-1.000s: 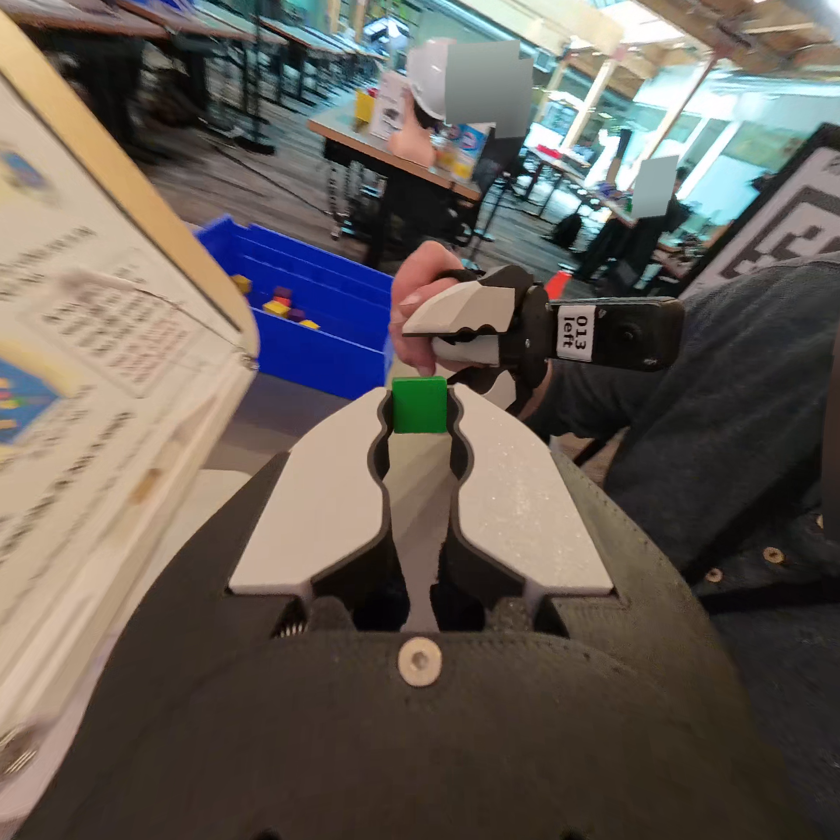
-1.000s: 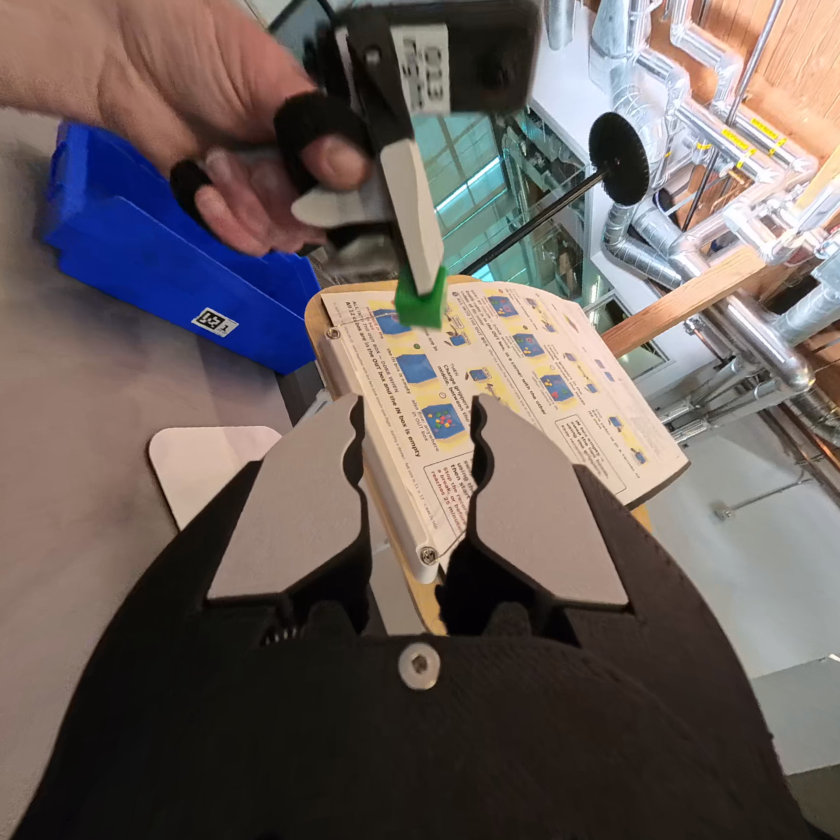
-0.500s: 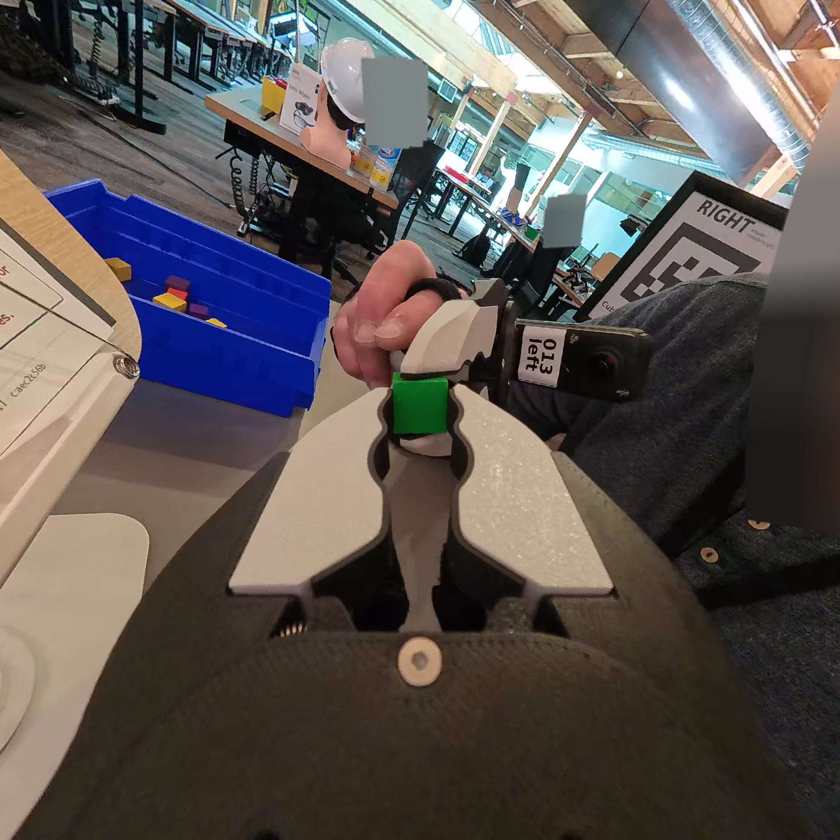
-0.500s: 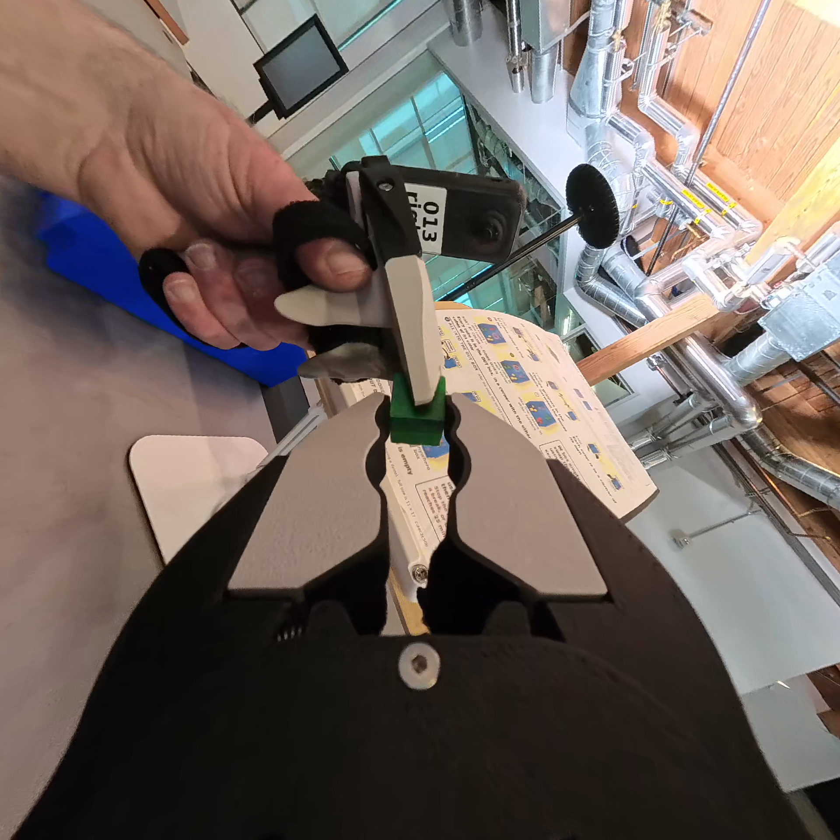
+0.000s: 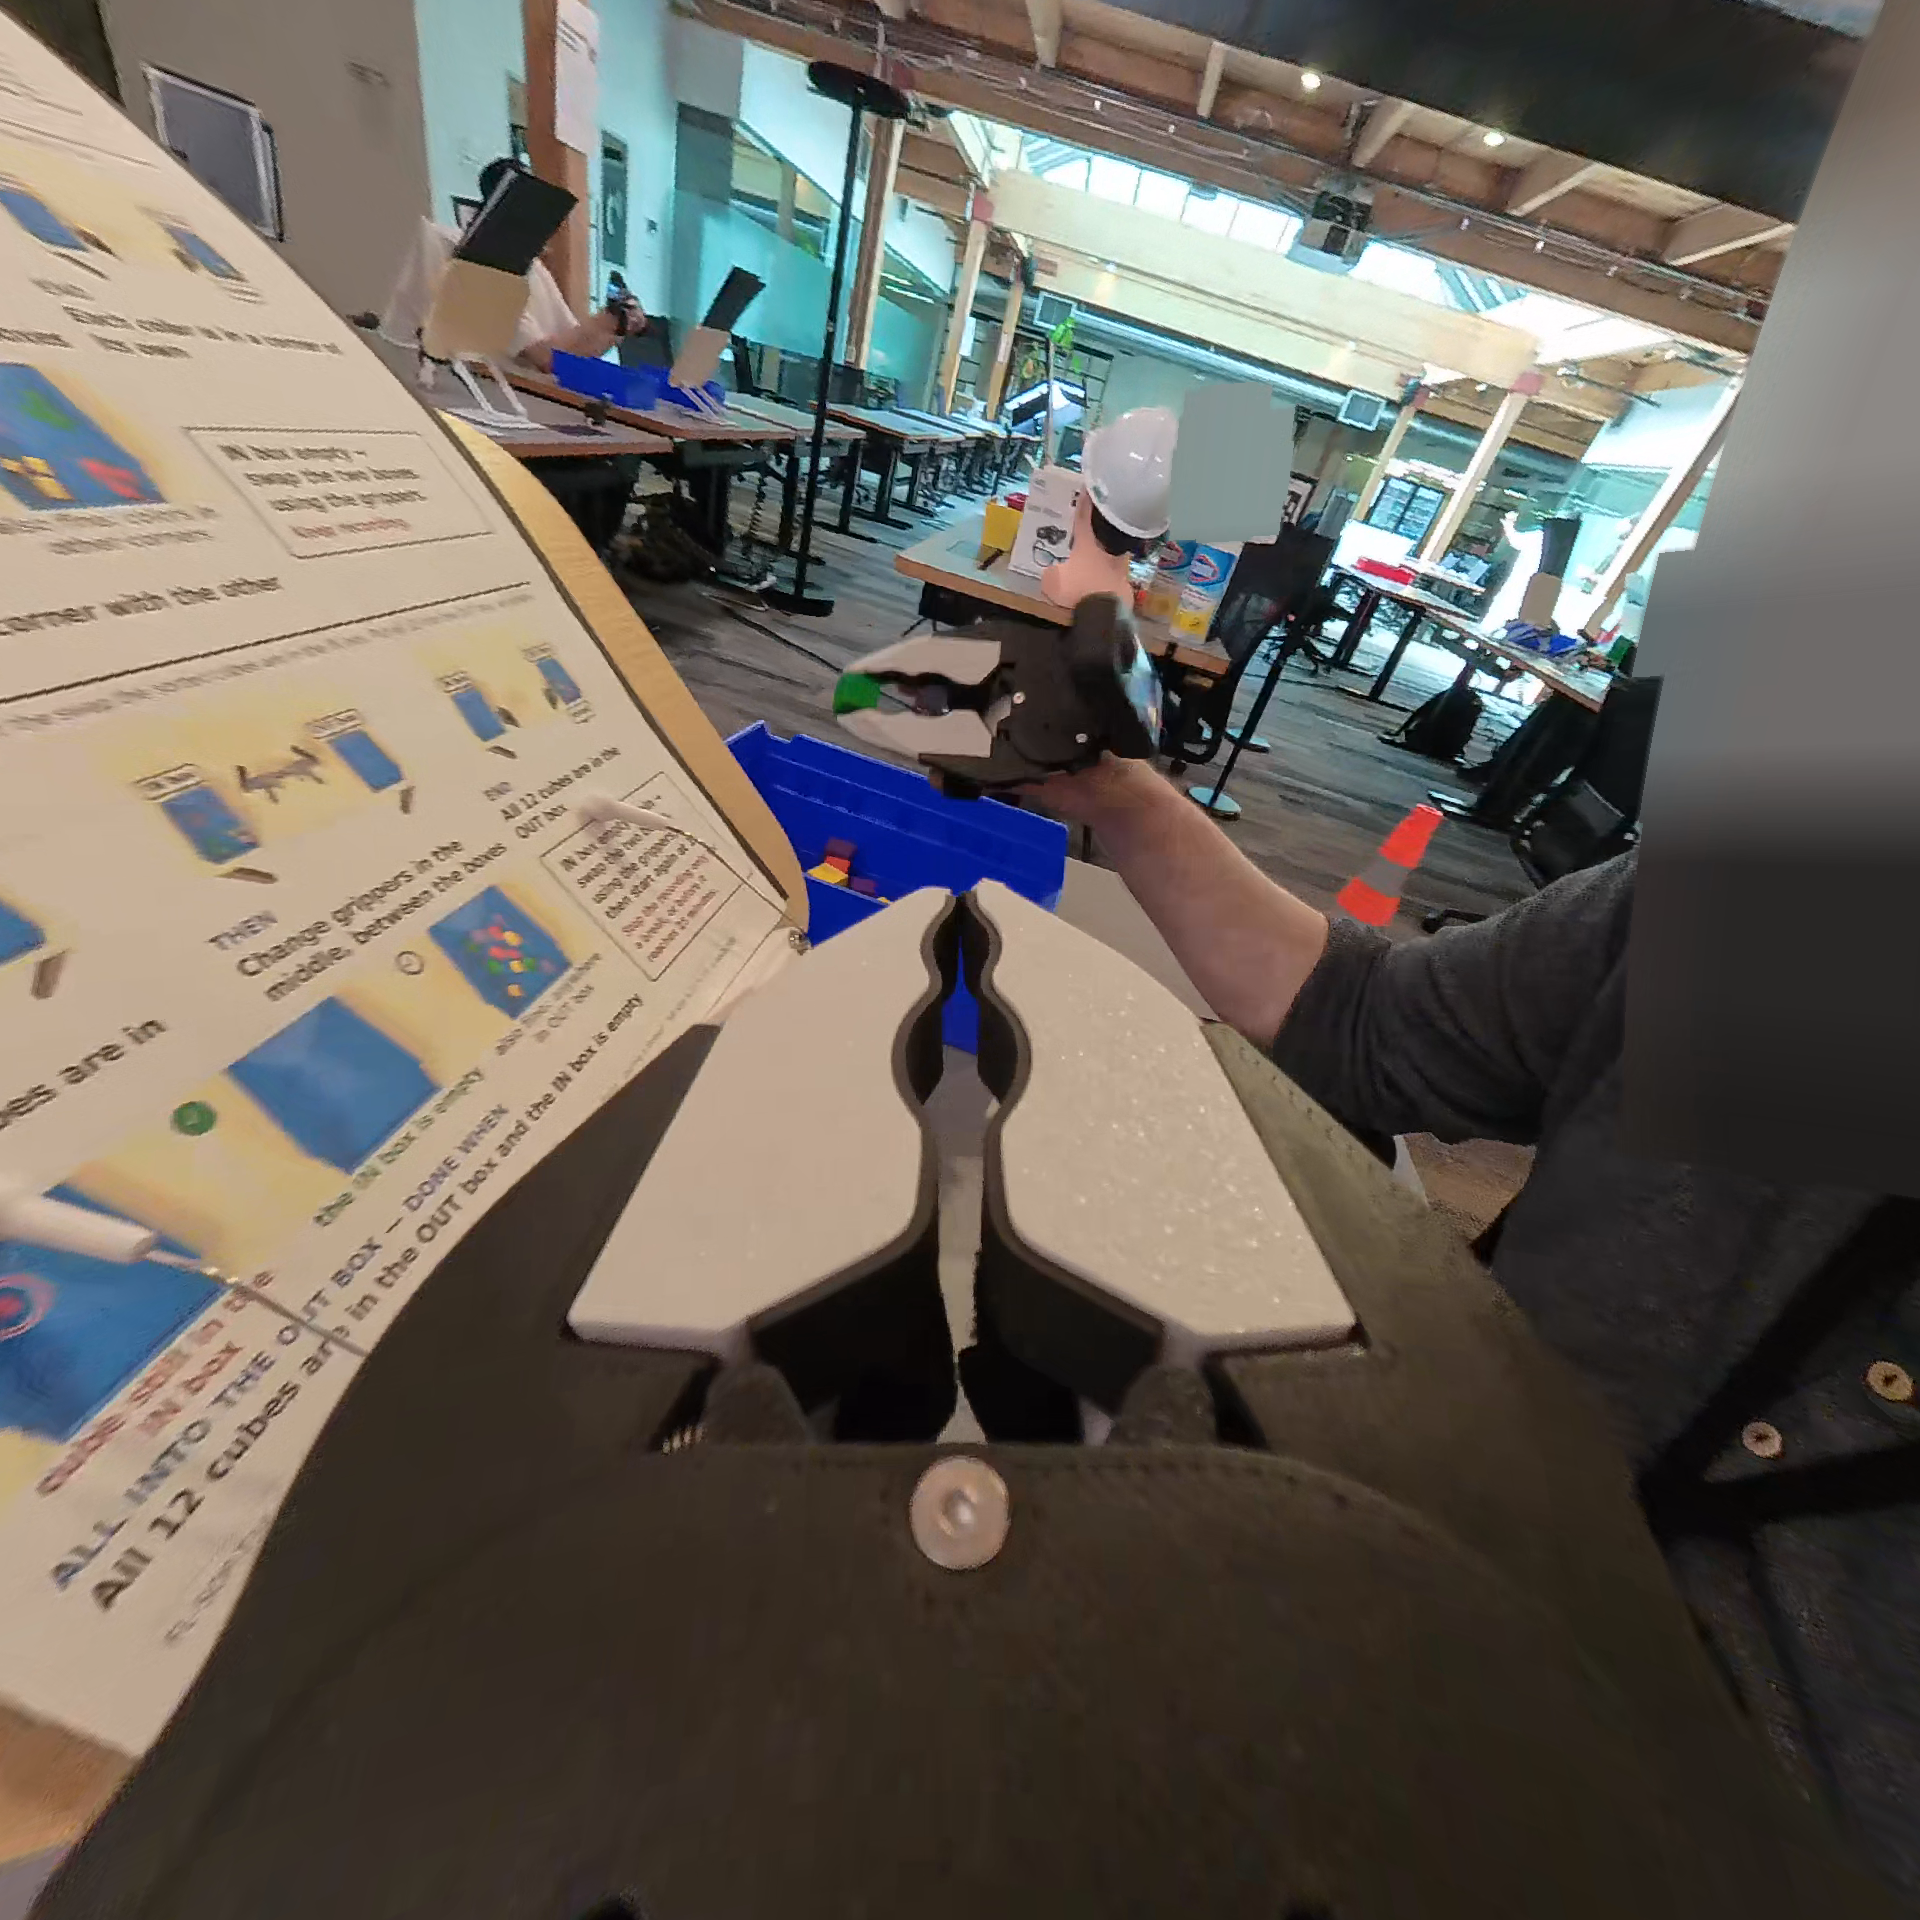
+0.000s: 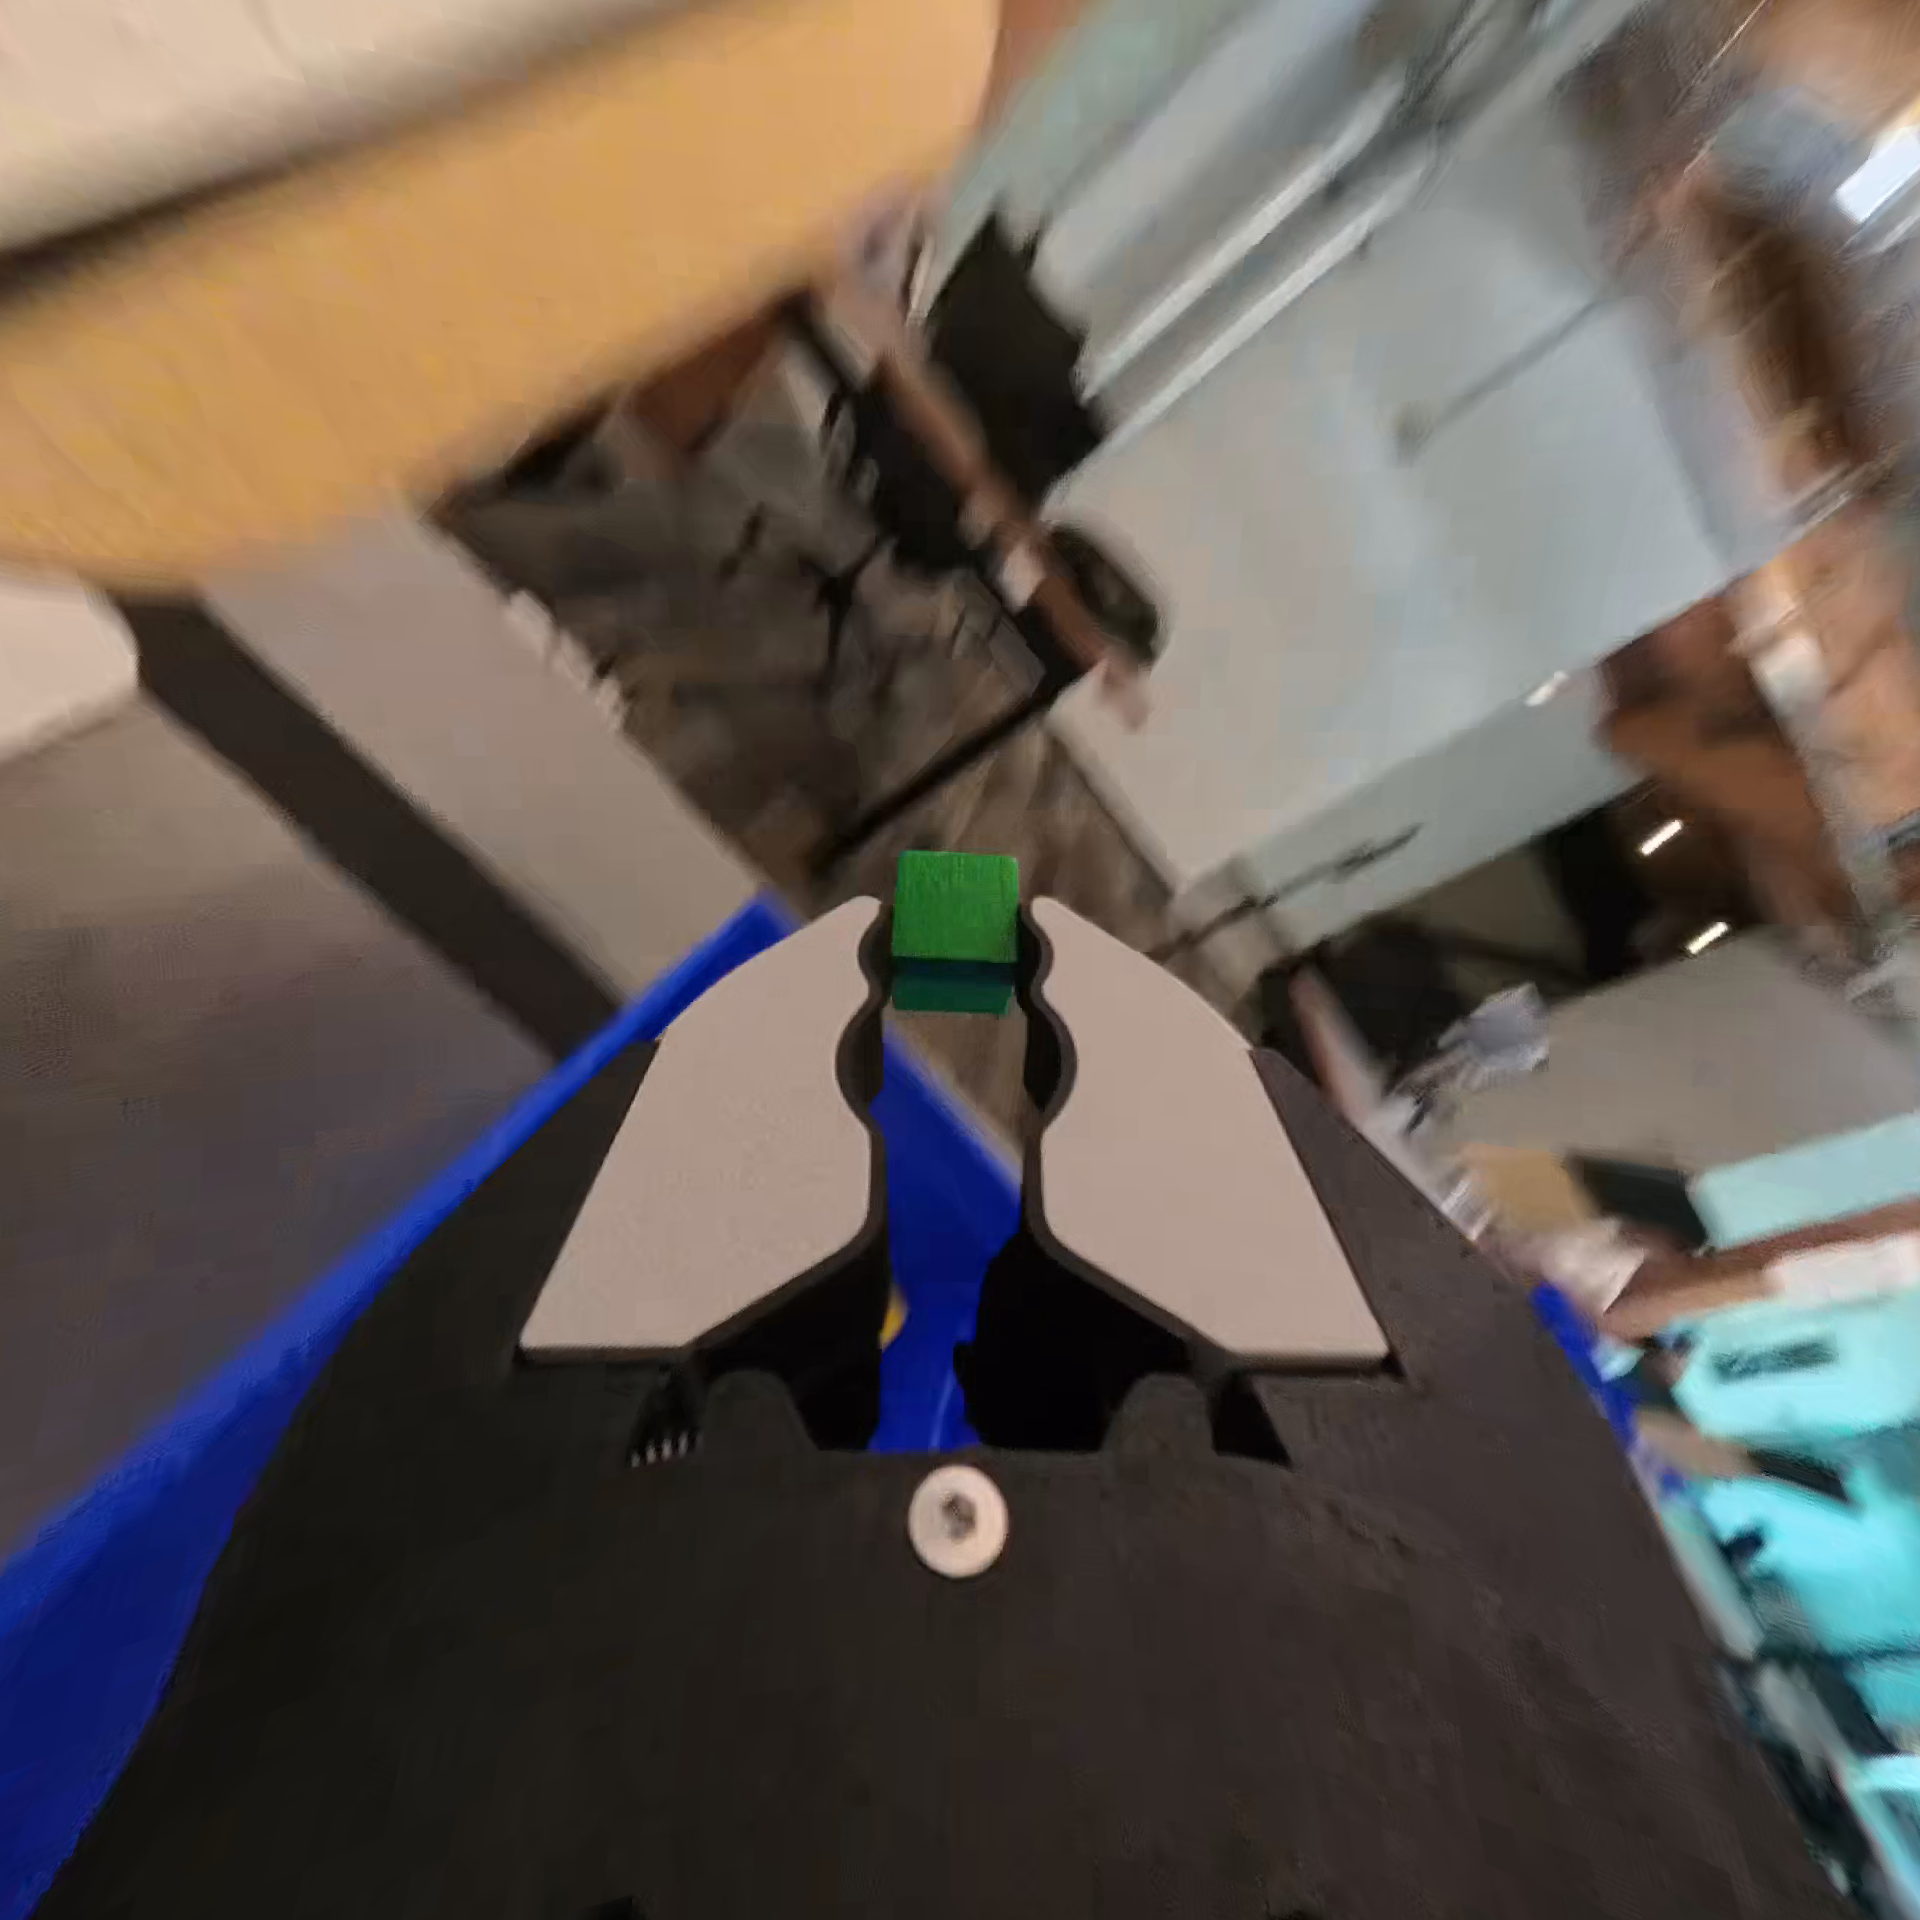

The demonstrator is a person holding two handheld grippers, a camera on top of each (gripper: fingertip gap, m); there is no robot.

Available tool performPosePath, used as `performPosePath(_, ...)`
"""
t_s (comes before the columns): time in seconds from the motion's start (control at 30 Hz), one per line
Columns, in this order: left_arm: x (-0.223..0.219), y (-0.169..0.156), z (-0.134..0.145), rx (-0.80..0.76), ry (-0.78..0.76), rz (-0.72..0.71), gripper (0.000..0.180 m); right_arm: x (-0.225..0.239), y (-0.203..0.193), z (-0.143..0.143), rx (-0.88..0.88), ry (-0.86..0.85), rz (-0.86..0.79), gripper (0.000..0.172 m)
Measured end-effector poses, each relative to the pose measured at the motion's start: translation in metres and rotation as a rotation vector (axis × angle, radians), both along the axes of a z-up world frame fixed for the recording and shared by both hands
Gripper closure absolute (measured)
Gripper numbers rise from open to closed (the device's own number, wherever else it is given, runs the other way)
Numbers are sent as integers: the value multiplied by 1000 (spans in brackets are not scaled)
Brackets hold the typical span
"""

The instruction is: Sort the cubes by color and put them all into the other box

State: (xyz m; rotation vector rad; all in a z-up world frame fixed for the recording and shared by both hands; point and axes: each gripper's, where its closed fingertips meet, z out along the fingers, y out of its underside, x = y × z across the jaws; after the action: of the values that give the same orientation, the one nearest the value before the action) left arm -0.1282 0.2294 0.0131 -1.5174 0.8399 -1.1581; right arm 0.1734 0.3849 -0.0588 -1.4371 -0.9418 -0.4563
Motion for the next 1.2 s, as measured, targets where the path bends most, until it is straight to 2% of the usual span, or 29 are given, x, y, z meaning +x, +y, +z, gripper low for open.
performPosePath(0.03,-4,1,1,1,1,9,180,15,11,-21,-102,1,-47,149)
performPosePath(0.2,-18,8,-2,17,37,53,180,60,39,-63,-208,68,-185,145)
performPosePath(0.27,-26,13,-5,16,64,91,180,59,39,-64,-222,89,-173,142)
performPosePath(0.4,-50,27,-9,7,86,172,180,45,33,-48,-184,130,-132,142)
performPosePath(0.53,-94,51,-22,-4,164,344,174,32,31,-49,-184,134,-106,145)
performPosePath(0.67,-148,80,-52,-71,253,531,157,14,30,-58,-168,45,-86,146)
performPosePath(0.8,-197,105,-98,-210,346,669,146,-6,26,-65,-161,6,-46,147)
performPosePath(1.03,-229,128,-170,-384,477,741,139,-25,22,-69,-141,-29,-8,149)
performPosePath(1.2,-225,137,-205,-510,435,689,133,-38,18,-73,-130,-41,19,151)
